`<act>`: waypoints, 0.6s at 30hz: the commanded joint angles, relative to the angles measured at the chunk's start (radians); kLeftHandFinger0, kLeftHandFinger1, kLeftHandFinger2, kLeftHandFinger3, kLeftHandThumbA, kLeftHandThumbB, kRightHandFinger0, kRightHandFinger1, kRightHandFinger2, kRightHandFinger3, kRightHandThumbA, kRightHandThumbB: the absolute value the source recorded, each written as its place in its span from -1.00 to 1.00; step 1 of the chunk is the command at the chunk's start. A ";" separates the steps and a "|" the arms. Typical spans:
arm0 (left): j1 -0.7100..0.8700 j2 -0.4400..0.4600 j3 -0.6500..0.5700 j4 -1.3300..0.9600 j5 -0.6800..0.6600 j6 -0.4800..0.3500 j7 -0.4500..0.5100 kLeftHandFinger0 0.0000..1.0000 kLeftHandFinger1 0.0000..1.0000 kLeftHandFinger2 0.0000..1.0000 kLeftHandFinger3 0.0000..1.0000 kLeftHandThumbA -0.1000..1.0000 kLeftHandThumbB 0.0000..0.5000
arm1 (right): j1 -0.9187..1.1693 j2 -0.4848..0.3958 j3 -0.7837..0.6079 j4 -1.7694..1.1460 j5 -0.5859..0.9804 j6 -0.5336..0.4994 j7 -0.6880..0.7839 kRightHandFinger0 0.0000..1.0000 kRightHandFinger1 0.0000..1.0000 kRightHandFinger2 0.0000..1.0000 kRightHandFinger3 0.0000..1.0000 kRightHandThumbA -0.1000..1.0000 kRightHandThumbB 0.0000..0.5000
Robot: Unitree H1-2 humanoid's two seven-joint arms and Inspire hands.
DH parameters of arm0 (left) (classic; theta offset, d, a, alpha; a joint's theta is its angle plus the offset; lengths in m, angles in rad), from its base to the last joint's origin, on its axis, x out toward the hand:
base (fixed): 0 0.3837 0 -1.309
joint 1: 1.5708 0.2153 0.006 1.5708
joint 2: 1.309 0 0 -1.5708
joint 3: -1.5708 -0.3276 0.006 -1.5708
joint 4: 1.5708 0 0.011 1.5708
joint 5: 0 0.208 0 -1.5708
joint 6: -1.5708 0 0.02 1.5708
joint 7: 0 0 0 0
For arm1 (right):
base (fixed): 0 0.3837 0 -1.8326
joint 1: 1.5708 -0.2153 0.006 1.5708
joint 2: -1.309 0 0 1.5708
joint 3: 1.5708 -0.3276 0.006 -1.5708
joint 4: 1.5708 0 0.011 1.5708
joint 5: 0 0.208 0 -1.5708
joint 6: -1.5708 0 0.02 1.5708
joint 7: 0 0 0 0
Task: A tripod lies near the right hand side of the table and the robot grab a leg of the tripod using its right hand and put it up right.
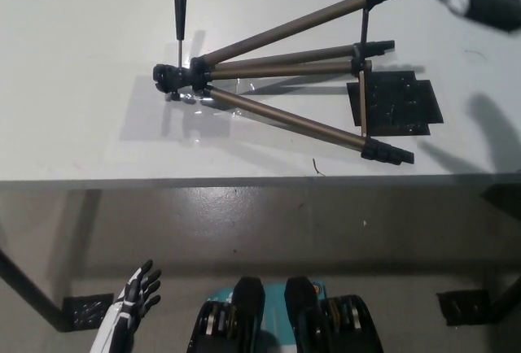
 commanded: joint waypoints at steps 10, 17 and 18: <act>-0.019 0.022 -0.009 -0.018 0.012 -0.053 -0.018 1.00 1.00 1.00 1.00 1.00 -0.37 | -0.647 0.082 0.420 0.788 -0.306 0.107 0.187 1.00 1.00 1.00 1.00 0.73 1.00; 0.000 0.020 -0.010 -0.016 0.020 -0.051 -0.012 1.00 1.00 1.00 1.00 1.00 -0.41 | -0.753 0.219 0.565 1.093 -0.330 0.120 0.228 1.00 1.00 1.00 1.00 0.75 1.00; 0.003 0.018 -0.009 -0.016 0.021 -0.049 -0.009 1.00 1.00 1.00 1.00 1.00 -0.44 | -0.752 0.240 0.581 1.121 -0.335 0.122 0.221 1.00 1.00 1.00 1.00 0.75 1.00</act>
